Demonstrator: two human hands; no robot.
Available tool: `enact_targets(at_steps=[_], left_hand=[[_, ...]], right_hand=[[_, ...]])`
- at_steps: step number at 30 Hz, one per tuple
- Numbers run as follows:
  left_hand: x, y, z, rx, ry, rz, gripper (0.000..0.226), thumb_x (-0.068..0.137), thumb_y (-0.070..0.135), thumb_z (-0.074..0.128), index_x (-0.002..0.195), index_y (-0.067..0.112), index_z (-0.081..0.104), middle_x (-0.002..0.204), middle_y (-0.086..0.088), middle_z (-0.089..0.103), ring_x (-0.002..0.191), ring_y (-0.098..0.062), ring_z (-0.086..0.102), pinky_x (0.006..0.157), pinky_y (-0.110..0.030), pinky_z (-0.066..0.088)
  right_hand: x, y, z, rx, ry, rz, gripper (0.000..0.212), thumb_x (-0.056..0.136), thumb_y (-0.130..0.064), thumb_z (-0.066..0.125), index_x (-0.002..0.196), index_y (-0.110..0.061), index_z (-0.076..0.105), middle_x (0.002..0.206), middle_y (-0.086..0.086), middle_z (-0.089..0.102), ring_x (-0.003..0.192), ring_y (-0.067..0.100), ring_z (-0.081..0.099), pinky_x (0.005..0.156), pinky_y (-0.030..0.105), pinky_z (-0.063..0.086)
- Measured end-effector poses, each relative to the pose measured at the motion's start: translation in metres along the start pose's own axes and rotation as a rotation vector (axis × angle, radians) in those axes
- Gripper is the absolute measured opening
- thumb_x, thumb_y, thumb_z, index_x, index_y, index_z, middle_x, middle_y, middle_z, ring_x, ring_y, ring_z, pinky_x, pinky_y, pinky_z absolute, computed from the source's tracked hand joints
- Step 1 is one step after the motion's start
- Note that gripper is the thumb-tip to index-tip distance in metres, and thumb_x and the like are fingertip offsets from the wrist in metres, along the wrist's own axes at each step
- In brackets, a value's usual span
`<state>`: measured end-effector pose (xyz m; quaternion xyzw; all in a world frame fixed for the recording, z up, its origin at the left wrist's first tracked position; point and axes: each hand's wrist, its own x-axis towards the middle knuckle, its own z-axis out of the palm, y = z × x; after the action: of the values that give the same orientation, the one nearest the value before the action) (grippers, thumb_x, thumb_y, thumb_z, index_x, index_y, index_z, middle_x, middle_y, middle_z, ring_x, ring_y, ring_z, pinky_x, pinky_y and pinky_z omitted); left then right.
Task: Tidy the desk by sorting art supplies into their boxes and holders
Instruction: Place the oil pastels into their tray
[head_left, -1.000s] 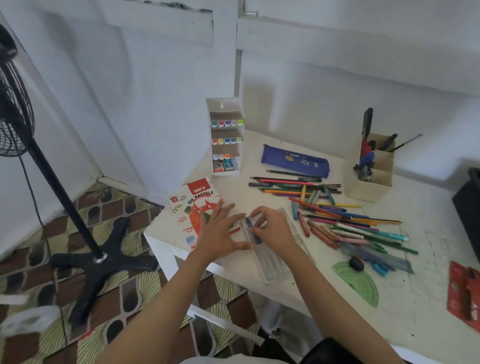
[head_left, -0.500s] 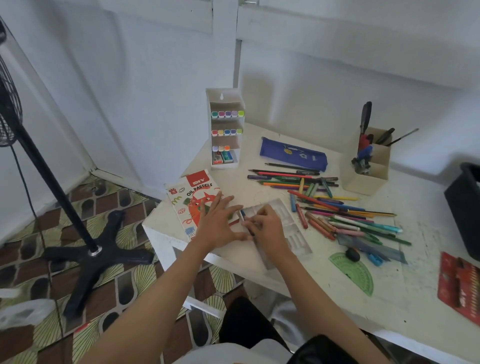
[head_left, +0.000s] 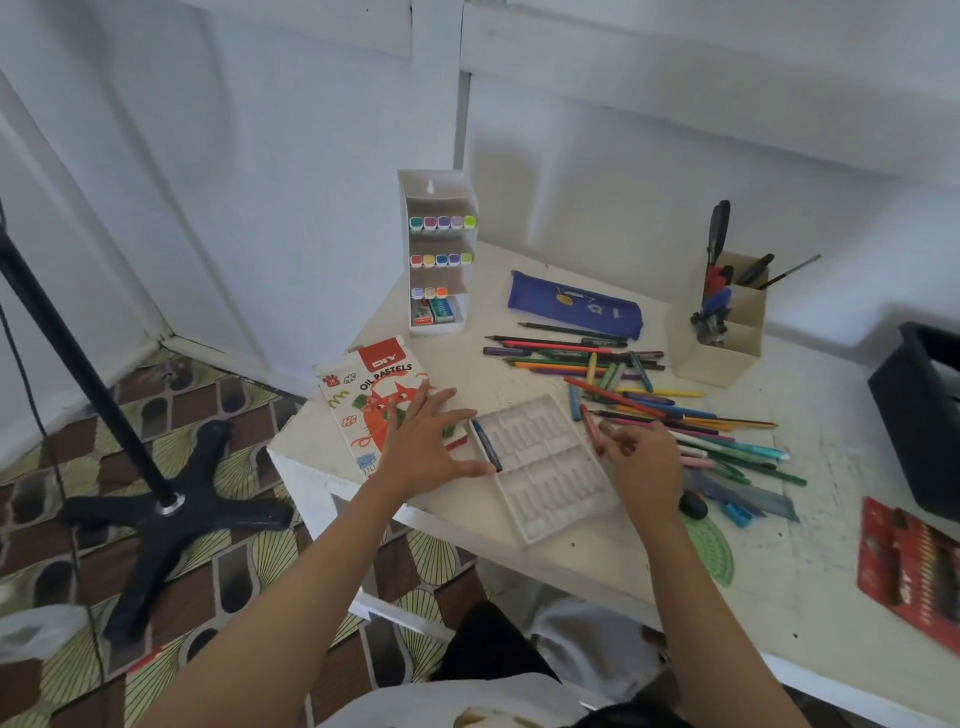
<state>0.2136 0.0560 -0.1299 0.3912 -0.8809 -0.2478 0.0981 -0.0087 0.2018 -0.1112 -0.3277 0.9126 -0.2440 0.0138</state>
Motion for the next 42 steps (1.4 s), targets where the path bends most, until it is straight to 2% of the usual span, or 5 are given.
enact_targets(at_steps=[8, 15, 24, 32, 42], left_hand=[[-0.001, 0.000, 0.001, 0.018, 0.026, 0.008, 0.095, 0.051, 0.092, 0.031, 0.133, 0.044, 0.044, 0.155, 0.012, 0.021, 0.146, -0.012, -0.007, 0.114, -0.052, -0.014], [-0.001, -0.001, 0.002, 0.041, 0.031, 0.015, 0.094, 0.052, 0.091, 0.030, 0.132, 0.044, 0.044, 0.154, 0.012, 0.021, 0.146, -0.013, -0.006, 0.114, -0.053, -0.013], [0.000, -0.001, 0.003, 0.042, 0.041, 0.025, 0.094, 0.053, 0.090, 0.030, 0.133, 0.043, 0.044, 0.154, 0.012, 0.023, 0.146, -0.013, -0.006, 0.114, -0.052, -0.014], [0.000, -0.002, 0.005, 0.062, 0.061, 0.034, 0.087, 0.058, 0.088, 0.036, 0.133, 0.044, 0.045, 0.154, 0.010, 0.024, 0.146, -0.015, -0.004, 0.113, -0.053, -0.014], [0.001, -0.002, 0.006, 0.069, 0.073, 0.036, 0.093, 0.055, 0.090, 0.028, 0.132, 0.042, 0.046, 0.154, 0.011, 0.025, 0.146, -0.015, -0.003, 0.113, -0.052, -0.011]], right_hand=[[0.002, -0.014, 0.005, -0.026, -0.006, -0.023, 0.015, 0.082, -0.023, 0.069, 0.077, -0.010, 0.071, 0.087, 0.005, 0.055, 0.084, 0.026, 0.056, 0.064, 0.030, 0.038], [-0.006, -0.022, -0.017, 0.069, 0.099, 0.074, 0.016, 0.083, -0.026, 0.070, 0.091, -0.013, 0.073, 0.098, 0.004, 0.063, 0.087, 0.016, 0.055, 0.058, 0.023, 0.032], [-0.032, -0.072, -0.003, 0.343, -0.252, -0.019, 0.006, 0.078, -0.023, 0.074, 0.081, -0.019, 0.072, 0.069, -0.012, 0.063, 0.064, 0.000, 0.058, 0.057, 0.015, 0.043], [-0.047, -0.090, 0.024, 0.086, -0.213, -0.205, 0.017, 0.085, -0.036, 0.063, 0.099, -0.032, 0.071, 0.078, -0.007, 0.068, 0.097, 0.018, 0.053, 0.083, 0.037, 0.041], [-0.056, -0.072, 0.027, -0.266, 0.064, -0.580, 0.034, 0.083, -0.044, 0.040, 0.078, -0.035, 0.072, 0.080, -0.004, 0.056, 0.074, 0.019, 0.051, 0.058, 0.032, 0.036]])
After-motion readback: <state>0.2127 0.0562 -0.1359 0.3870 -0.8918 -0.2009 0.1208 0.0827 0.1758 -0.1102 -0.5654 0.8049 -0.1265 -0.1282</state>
